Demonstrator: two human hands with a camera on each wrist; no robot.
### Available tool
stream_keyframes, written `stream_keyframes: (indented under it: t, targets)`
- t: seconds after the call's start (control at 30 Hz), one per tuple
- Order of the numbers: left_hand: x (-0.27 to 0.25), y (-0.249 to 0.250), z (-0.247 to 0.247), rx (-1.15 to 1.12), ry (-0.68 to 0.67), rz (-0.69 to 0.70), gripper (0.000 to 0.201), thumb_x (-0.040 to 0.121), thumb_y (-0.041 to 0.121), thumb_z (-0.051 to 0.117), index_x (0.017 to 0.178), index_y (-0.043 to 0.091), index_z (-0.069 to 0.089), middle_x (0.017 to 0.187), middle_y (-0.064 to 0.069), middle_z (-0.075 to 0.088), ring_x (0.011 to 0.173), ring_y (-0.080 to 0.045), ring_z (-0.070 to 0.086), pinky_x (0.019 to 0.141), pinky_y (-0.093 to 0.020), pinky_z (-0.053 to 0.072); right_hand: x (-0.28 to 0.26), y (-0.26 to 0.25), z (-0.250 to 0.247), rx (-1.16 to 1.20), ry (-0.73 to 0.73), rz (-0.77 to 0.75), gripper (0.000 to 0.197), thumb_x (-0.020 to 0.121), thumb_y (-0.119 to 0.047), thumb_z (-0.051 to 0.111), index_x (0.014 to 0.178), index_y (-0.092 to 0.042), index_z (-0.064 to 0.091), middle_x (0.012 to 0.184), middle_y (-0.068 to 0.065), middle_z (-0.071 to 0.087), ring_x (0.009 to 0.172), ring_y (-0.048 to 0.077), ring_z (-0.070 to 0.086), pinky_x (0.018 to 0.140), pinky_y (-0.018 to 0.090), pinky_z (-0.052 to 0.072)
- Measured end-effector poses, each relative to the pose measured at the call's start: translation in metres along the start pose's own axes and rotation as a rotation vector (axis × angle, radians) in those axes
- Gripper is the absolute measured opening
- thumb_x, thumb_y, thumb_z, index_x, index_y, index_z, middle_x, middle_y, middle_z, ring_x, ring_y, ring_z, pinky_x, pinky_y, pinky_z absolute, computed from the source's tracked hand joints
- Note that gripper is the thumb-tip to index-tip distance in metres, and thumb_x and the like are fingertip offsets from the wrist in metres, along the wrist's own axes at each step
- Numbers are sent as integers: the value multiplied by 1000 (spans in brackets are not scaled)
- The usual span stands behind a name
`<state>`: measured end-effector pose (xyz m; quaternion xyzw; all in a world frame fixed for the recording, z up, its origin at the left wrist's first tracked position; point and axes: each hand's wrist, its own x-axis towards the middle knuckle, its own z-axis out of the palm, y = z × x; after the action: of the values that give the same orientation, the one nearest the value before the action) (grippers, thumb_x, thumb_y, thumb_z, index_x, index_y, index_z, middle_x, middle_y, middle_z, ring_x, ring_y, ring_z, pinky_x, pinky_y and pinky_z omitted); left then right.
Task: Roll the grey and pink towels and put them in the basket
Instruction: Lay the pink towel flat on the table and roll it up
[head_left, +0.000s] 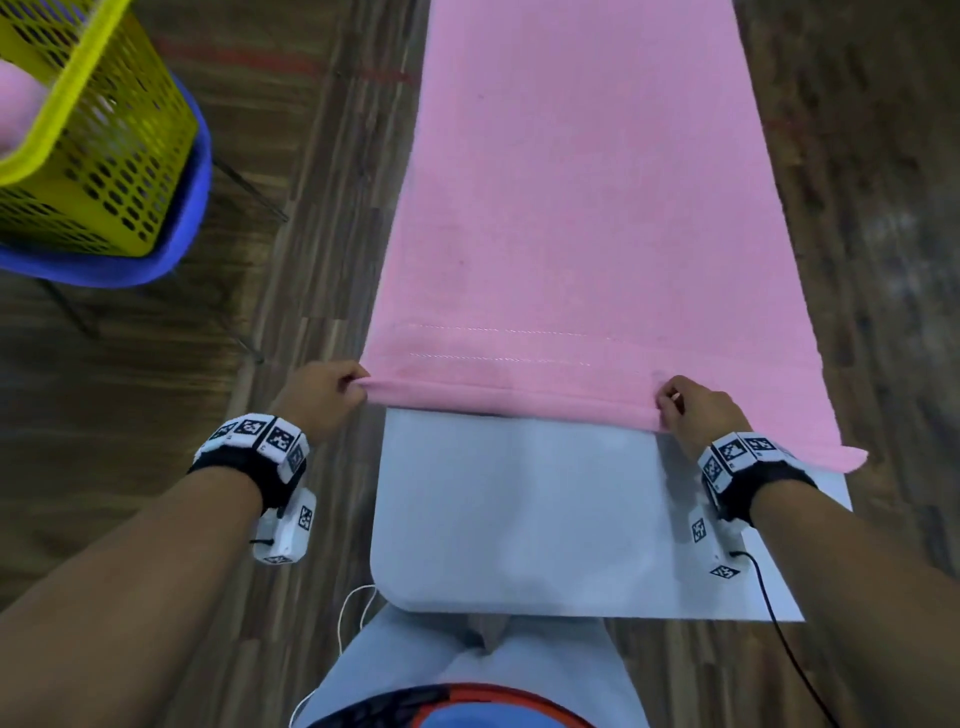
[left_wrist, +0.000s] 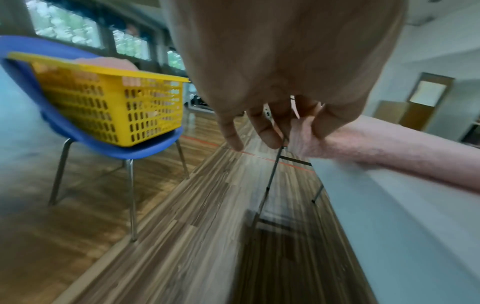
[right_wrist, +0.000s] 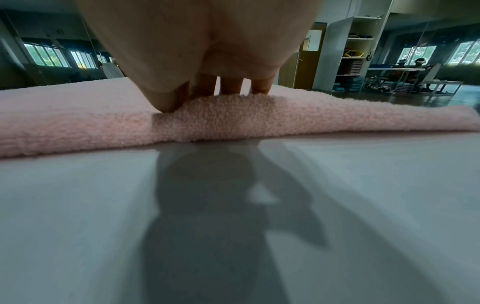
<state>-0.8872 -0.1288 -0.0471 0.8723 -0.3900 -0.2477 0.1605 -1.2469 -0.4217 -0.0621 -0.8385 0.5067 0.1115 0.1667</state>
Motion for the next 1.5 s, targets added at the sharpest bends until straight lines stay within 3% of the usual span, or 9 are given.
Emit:
stream_keyframes:
  t: [0.1, 0.23, 0.37, 0.5, 0.73, 0.9, 1.07, 1.3, 1.5]
  targets:
    - [7, 4, 0, -132, -46, -118, 15, 89, 12, 57, 103, 16, 61, 92, -4, 69, 91, -27, 62, 75, -30, 41, -3, -5, -3, 27, -15, 14, 12, 96, -29, 48, 86, -29, 53, 63, -10, 52, 57, 11, 48, 49, 22, 29]
    - [3, 19, 7, 229, 130, -87, 33, 89, 20, 59, 121, 19, 54, 113, -9, 63, 100, -37, 55, 83, -43, 42, -9, -2, -12, 63, 31, -107, 14, 95, -30, 48, 87, -22, 58, 82, 1, 58, 71, 21, 53, 64, 33, 43]
    - [-21, 65, 37, 218, 291, 251, 28, 86, 16, 60, 113, 12, 67, 107, -15, 66, 97, -37, 61, 85, -46, 46, -21, 23, -14, 55, 39, -251, 19, 89, -44, 56, 95, -26, 56, 90, -6, 51, 81, 16, 50, 73, 31, 43]
    - [-48, 118, 82, 323, 140, 506, 41, 72, 12, 68, 113, 14, 68, 108, -9, 68, 96, -32, 63, 84, -45, 48, -34, 65, -11, -75, 70, -397, 40, 73, -48, 76, 100, -22, 62, 94, -3, 56, 79, 19, 53, 71, 30, 45]
    - [-41, 175, 100, 534, 19, 274, 62, 71, 20, 64, 132, 9, 55, 114, -14, 64, 96, -35, 61, 85, -44, 46, -26, 126, -25, -104, 135, -443, 22, 75, -14, 75, 95, -12, 68, 88, 9, 64, 72, 35, 59, 63, 41, 50]
    - [-24, 203, 102, 578, 37, 156, 32, 87, 24, 49, 116, 14, 60, 106, -12, 61, 95, -33, 57, 84, -43, 41, -14, 164, -51, -112, 112, -389, 20, 80, -16, 72, 99, -9, 72, 96, 11, 68, 82, 35, 63, 72, 42, 51]
    - [-13, 209, 111, 559, 63, 53, 23, 92, 26, 51, 108, 14, 64, 111, -10, 60, 102, -33, 55, 87, -42, 38, -8, 192, -70, -78, -58, -309, 19, 89, -22, 59, 104, -14, 67, 98, 5, 66, 89, 28, 60, 79, 37, 47]
    - [-7, 212, 113, 535, 91, -11, 18, 88, 22, 56, 101, 13, 65, 101, -11, 65, 94, -34, 59, 84, -43, 40, 20, 198, -96, -38, -358, -197, 19, 87, -3, 52, 100, -7, 65, 91, 12, 67, 88, 30, 62, 78, 32, 49]
    - [-5, 216, 115, 493, 112, -32, 17, 88, 20, 57, 99, 8, 64, 100, -14, 64, 92, -36, 58, 82, -43, 39, 49, 192, -101, -33, -356, -107, 20, 82, 1, 46, 83, -14, 60, 84, 7, 62, 78, 24, 54, 66, 25, 37]
